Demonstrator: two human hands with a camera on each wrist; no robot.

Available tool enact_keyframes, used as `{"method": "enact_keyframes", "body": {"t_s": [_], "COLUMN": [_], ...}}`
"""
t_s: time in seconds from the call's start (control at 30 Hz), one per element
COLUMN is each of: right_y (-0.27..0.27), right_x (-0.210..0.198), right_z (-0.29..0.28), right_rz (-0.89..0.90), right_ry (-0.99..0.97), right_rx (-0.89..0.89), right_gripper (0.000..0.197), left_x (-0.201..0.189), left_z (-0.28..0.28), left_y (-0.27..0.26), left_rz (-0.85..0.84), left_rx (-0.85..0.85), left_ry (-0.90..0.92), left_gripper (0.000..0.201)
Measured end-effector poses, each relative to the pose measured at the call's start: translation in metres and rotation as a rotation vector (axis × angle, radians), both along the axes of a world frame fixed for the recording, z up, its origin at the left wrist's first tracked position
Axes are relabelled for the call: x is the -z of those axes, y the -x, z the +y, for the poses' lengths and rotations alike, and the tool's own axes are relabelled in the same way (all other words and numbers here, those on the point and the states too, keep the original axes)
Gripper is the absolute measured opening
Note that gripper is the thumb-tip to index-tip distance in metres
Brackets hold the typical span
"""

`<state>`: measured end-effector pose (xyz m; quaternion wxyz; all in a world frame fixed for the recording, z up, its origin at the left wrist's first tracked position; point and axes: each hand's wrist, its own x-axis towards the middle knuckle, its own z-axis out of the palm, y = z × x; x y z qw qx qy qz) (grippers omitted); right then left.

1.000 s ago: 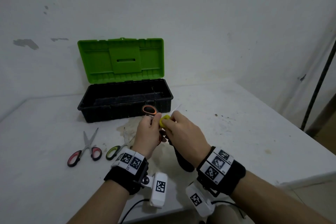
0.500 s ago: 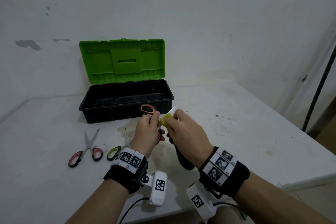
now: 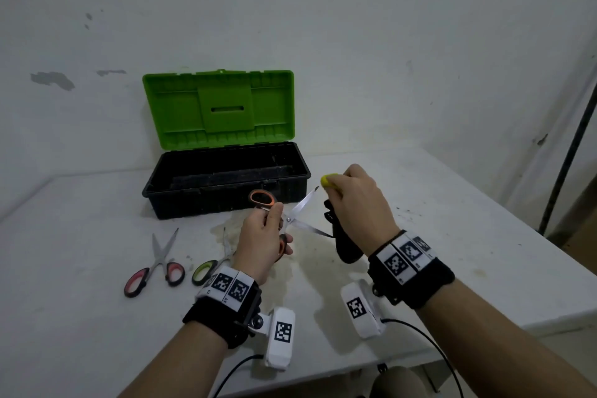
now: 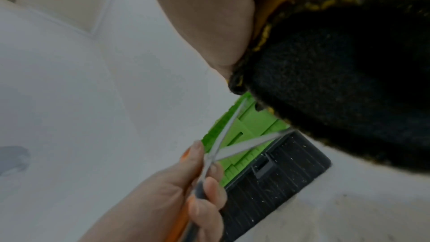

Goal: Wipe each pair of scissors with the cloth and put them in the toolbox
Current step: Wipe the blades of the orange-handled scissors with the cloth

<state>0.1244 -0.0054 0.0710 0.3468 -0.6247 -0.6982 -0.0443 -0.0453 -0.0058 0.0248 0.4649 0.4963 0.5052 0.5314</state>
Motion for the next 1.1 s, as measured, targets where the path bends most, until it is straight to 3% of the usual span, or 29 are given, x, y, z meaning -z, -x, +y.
{"method": "enact_keyframes", "body": {"t_s": [0.1, 0.23, 0.43, 0.67, 0.87, 1.0, 1.1], "right_y": [0.012, 0.034, 0.026, 0.022, 0.046, 0.048, 0.045], "right_x": [0.001, 0.022, 0.023, 0.013, 0.013, 0.019, 0.016], "right_z": [-0.018, -0.029, -0.016, -0.023, -0.036, -0.037, -0.039], "right_rz": [-0.038, -0.160, -0.155, -0.163, -0.250, -0.317, -0.352], "right_ry": [-0.064, 0.004, 0.014, 0.005, 0.007, 0.074, 0.091], "right_rx": [-0.067, -0.172, -0.089, -0.095, -0.198, -0.218, -0.234], "right_gripper": [0.019, 0.011, 0.013, 0.015, 0.004, 0.011, 0.004], "left_x": [0.001, -0.001, 0.000, -0.007, -0.002, -0.004, -0.004], "left_z": [0.001, -0.003, -0.006, -0.003, -0.008, -0.011, -0.012], "left_y": [-0.001, -0.007, -0.003, -0.003, -0.009, -0.008, -0.007], "left_rz": [-0.020, -0.054, -0.056, -0.252, -0.152, -0.149, -0.119], "left_rx": [-0.030, 0.022, 0.023, -0.021, 0.019, -0.001, -0.005], "left_ry": [0.035, -0.004, -0.005, 0.145, 0.112, 0.070, 0.056], "left_gripper": [0.033, 0.035, 0.037, 0.032, 0.039, 0.042, 0.039]}}
